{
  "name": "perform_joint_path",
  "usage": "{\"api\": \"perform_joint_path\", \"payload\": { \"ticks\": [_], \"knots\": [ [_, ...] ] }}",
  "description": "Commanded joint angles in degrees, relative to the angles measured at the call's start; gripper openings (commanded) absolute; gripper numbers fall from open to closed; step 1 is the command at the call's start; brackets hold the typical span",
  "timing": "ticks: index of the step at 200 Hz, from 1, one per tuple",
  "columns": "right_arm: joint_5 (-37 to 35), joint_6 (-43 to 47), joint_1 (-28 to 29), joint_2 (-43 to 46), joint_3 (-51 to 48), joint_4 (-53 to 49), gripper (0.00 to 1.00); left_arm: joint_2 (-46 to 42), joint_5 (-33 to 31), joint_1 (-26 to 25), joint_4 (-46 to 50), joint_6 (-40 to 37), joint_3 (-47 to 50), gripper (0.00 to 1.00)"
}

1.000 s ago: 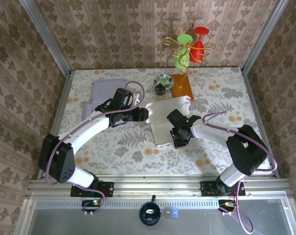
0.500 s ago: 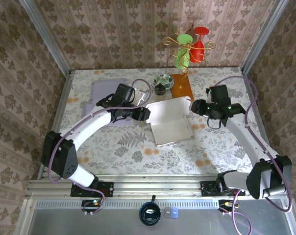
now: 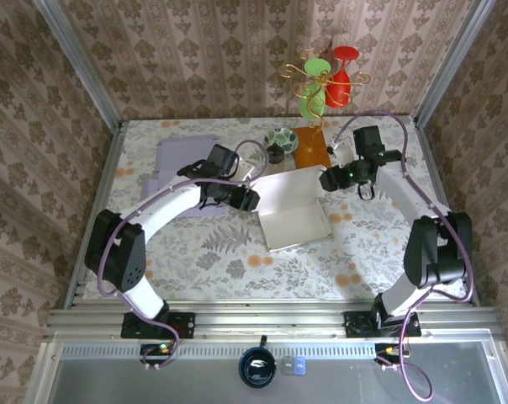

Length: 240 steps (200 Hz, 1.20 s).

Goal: Fold the paper box

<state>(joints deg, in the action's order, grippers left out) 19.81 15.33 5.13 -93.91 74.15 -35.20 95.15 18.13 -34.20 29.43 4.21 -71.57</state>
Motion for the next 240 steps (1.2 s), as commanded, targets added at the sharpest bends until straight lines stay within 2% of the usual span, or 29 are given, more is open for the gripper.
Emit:
{"api": "perform_joint_path", "payload": {
  "ticks": [1, 37, 67, 95, 150, 175, 205, 240],
  "knots": [
    [3.17, 4.45, -0.21, -2.62, 3.39, -3.13, 0.54, 1.9, -0.36, 0.01, 1.04, -1.71, -2.55, 0.53],
    [5.96, 4.45, -0.07, -4.3, 4.93, -3.13, 0.5, 4.01, -0.2, -0.08, 1.49, -1.82, -4.83, 0.46],
    [5.61, 4.19, 0.23, -5.08, 5.28, -3.22, 0.46, 4.73, -0.55, -0.16, 2.42, -2.14, -6.3, 0.38],
    [5.33, 3.85, 0.45, -5.08, 5.22, -3.03, 0.39, 4.95, -0.72, -0.5, 2.71, -2.37, -6.3, 0.29],
    [4.53, 3.74, 1.54, -5.92, 6.03, -3.45, 0.36, 6.37, -3.08, -1.4, 3.97, -3.23, -6.65, 0.31],
    [4.1, 3.75, 1.99, -6.02, 6.4, -3.73, 0.33, 6.65, -3.5, -1.48, 3.88, -3.42, -7.0, 0.28],
    [3.69, 3.6, 2.34, -5.96, 6.41, -3.74, 0.28, 6.72, -4.6, -1.83, 4.08, -3.5, -7.61, 0.22],
    [2.64, 3.65, 2.74, -5.54, 6.27, -4.11, 0.22, 6.82, -6.95, -2.59, 5.27, -3.49, -8.85, 0.24]
  ]
}}
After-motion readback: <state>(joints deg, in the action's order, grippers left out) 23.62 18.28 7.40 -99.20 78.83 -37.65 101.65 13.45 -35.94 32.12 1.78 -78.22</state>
